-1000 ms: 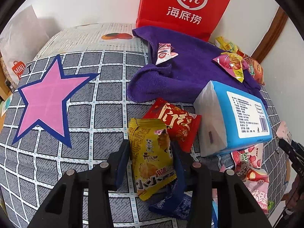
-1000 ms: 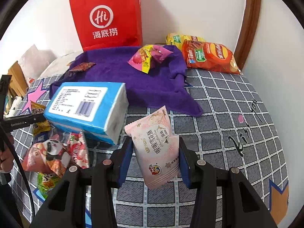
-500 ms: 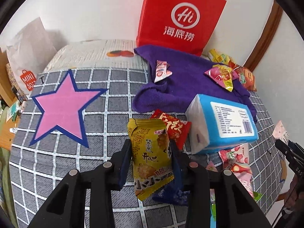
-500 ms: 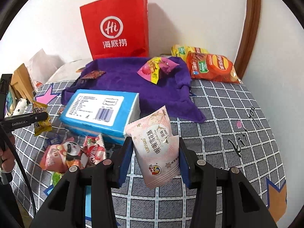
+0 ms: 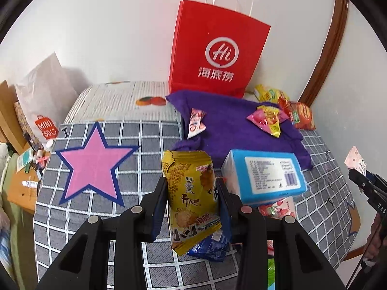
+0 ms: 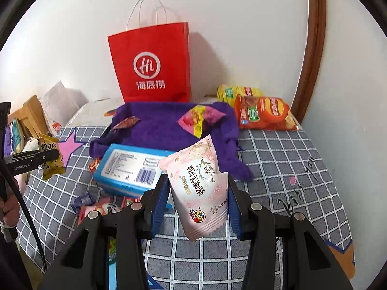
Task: Organize snacks
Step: 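Carry the sachet and yellow snack bag toward the purple towel with both tools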
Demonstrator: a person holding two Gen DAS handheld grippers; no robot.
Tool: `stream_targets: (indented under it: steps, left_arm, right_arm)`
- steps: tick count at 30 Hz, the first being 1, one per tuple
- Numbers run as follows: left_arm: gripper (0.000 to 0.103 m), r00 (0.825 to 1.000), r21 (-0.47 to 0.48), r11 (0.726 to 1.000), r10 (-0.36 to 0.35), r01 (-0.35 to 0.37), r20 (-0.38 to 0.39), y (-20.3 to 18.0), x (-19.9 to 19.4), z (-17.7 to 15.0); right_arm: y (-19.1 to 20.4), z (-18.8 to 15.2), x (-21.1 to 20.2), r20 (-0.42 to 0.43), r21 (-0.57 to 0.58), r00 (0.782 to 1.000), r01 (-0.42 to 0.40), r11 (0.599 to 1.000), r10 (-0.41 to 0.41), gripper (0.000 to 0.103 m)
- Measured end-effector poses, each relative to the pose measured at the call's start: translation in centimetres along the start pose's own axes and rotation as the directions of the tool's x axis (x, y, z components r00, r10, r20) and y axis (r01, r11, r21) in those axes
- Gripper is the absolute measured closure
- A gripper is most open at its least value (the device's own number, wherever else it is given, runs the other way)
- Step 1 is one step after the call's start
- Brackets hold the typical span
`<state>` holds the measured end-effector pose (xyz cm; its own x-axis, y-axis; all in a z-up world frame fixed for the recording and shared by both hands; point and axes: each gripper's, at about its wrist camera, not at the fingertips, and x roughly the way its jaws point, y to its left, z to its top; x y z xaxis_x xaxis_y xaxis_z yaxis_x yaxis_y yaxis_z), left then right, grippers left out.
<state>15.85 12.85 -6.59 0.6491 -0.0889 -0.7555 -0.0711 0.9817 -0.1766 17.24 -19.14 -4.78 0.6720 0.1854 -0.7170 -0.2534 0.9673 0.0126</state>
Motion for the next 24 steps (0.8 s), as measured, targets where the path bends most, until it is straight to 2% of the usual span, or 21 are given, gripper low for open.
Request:
stream_targets:
  steps: [7,14,24]
  left_arm:
    - [0.067,0.999,0.018,1.0,-0.001,0.001,0.038,-0.9,-0.6,2.4]
    - [0.067,0.998,0.073,0.997,0.002,-0.006,0.055,-2.4,0.5,5.1]
    - [0.067,0.998,0.121,0.993,-0.023,0.015,0.065,-4.2,3.4,8.8]
  right_arm:
    - [-0.5,1.8,0.0,0.028,0.014,1.0,-0.01,1.0,0.01,0.058]
    - [-1.0,3.9,0.9,0.053,0.025,0.999,-0.011,1.0,0.01,0.058]
    - [-0.9,6.4,4.2,0.028,0.029,0.999,-0.016,0.999,0.016,0.058]
